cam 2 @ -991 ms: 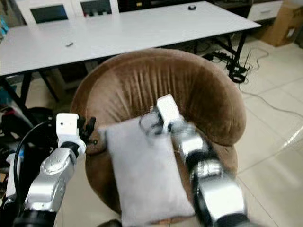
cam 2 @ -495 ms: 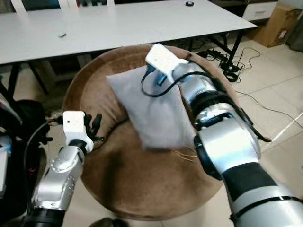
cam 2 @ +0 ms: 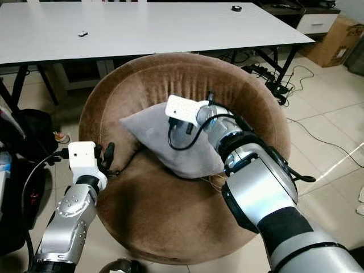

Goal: Move the pillow to the sofa from floor

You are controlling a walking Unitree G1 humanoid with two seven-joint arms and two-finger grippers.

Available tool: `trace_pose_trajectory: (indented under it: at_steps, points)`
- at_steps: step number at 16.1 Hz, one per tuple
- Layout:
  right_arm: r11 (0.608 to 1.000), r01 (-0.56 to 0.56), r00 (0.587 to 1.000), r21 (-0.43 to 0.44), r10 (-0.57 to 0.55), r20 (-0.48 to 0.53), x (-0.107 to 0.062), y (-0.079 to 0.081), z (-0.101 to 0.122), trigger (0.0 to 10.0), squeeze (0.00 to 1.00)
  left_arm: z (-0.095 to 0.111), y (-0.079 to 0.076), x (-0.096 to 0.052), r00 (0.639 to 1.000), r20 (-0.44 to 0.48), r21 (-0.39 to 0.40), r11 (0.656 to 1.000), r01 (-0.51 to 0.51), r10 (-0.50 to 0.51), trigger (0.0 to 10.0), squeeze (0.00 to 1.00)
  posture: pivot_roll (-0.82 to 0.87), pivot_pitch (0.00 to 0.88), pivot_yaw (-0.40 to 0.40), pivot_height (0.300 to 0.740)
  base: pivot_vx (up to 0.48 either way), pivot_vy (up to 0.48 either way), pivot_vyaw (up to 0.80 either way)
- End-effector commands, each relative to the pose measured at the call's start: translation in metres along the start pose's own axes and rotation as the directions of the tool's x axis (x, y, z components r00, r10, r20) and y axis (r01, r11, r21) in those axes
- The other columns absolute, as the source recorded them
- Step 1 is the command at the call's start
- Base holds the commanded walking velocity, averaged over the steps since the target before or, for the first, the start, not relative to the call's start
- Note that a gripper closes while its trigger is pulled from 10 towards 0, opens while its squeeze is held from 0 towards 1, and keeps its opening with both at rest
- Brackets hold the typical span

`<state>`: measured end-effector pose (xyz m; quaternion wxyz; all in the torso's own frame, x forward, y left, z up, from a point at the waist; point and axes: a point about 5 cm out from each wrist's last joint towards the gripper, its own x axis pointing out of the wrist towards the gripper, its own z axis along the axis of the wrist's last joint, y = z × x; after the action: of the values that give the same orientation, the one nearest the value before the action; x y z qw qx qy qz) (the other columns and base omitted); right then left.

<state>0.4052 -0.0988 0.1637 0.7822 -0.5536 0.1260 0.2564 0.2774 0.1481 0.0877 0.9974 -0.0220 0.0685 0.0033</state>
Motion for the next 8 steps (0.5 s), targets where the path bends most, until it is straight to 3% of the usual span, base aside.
trace_pose_trajectory:
  at_steps: [1,8]
  points:
    - [1.0,-0.002,1.0,-0.009,0.001,-0.03,-0.0007,0.0015,-0.0095,10.0,0.0,0.0025,-0.0014,-0.0009,1.0,0.008,0.008,1.0,-0.005,0.005,10.0,0.0,0.02,0.0,-0.085,0.74,0.0,0.0,0.0]
    - [0.999,0.0,0.999,-0.036,-0.002,-0.045,-0.0007,0.0035,-0.0135,10.0,0.0,0.0022,-0.0028,-0.0011,1.0,0.006,0.012,1.0,-0.004,0.004,10.0,0.0,0.02,0.0,-0.087,0.74,0.0,0.0,0.0]
